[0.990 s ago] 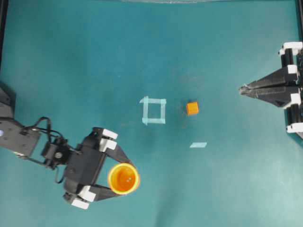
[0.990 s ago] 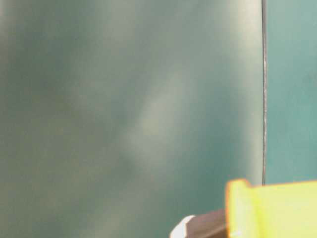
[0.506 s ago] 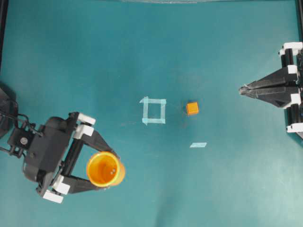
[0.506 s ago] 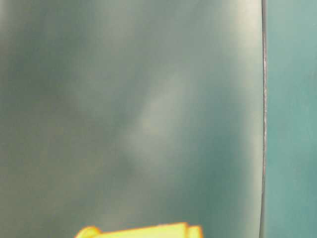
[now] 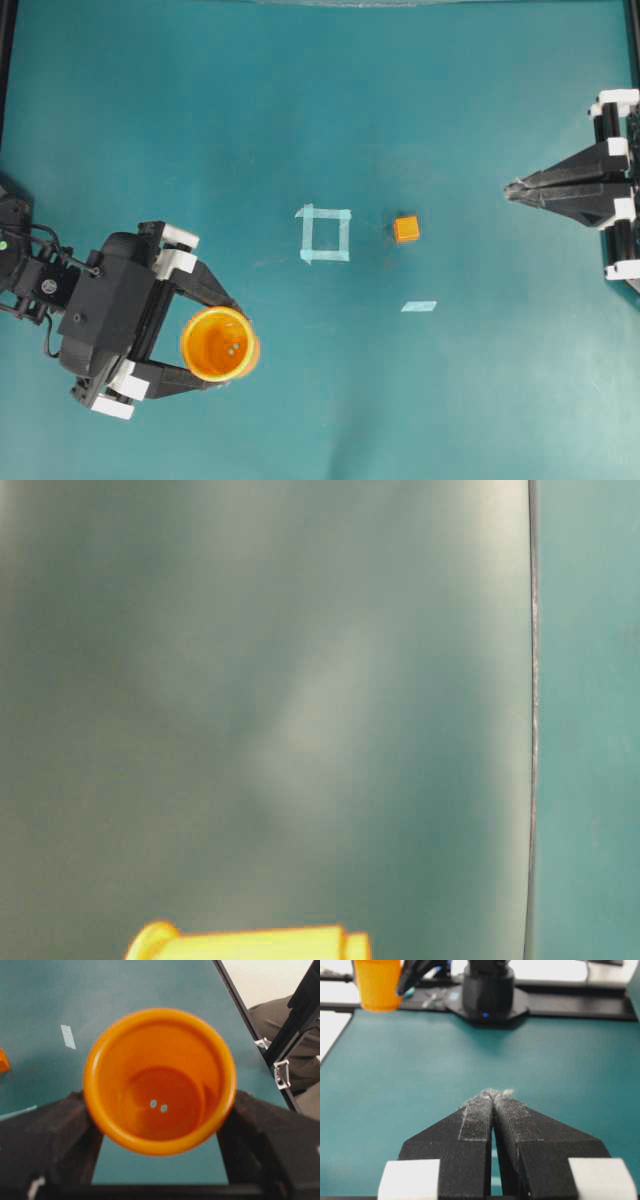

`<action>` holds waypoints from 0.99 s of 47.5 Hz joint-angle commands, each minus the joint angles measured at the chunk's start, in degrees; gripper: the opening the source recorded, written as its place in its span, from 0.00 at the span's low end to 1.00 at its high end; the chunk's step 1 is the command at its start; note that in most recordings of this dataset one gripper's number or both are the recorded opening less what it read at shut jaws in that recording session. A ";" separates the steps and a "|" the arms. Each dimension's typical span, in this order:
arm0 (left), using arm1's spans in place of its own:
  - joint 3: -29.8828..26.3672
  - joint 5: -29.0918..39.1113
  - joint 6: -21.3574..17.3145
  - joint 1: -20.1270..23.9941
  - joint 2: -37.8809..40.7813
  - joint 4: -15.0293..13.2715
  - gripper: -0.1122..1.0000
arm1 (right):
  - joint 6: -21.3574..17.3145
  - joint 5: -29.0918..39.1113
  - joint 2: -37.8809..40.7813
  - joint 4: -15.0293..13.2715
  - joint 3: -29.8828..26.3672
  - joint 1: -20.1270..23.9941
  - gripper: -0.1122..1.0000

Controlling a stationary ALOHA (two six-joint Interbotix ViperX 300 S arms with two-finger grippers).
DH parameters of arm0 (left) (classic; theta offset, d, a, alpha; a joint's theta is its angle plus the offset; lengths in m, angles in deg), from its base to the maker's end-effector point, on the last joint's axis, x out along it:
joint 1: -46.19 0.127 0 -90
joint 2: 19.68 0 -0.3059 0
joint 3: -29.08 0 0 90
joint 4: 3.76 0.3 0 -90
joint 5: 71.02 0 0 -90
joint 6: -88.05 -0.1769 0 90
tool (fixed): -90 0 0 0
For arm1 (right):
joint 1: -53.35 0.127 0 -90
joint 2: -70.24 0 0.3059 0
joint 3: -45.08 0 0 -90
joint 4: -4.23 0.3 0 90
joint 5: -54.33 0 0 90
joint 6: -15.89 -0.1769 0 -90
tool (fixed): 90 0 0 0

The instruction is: Lift the orange cup with left arm.

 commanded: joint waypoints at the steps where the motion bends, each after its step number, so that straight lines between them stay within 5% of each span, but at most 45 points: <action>1: -2.46 1.58 0.09 0.26 -1.05 0.09 0.69 | 0.09 -0.18 0.09 -0.09 -1.67 0.00 0.10; 47: -4.66 6.59 0.09 0.26 -0.97 0.09 0.69 | 0.09 -0.09 0.18 -0.09 -1.67 0.00 0.10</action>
